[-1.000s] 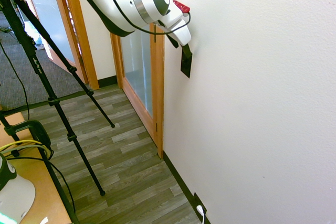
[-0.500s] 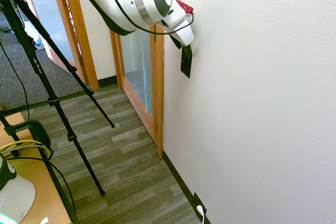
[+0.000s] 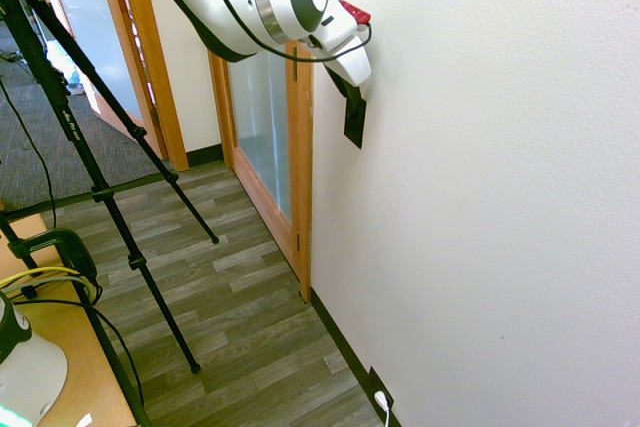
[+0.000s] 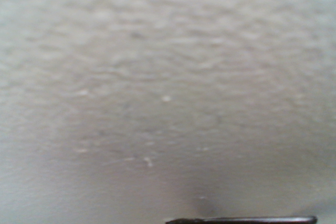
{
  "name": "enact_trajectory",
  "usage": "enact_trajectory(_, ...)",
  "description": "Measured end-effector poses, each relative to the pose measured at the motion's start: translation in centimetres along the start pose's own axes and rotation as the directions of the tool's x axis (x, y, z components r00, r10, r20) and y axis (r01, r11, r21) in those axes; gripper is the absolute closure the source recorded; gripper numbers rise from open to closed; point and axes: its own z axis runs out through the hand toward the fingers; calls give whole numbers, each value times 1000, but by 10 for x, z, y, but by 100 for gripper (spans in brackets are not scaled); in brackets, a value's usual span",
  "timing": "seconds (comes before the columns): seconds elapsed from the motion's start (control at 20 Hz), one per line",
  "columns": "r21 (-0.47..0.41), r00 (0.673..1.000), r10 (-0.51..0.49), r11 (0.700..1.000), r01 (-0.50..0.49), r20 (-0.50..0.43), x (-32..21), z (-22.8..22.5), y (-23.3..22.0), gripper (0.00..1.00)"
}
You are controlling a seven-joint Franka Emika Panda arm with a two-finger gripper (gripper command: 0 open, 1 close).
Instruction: Turn off the light
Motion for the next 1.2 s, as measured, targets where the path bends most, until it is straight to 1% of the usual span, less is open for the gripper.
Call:
enact_trajectory(0.45,-13,1000,1,1000,-1,16,-4,7,3,100)
enact_trajectory(0.8,-39,999,13,999,-11,35,-4,27,11,100)
enact_trajectory(1.2,-46,999,18,999,-15,52,-6,46,11,100)
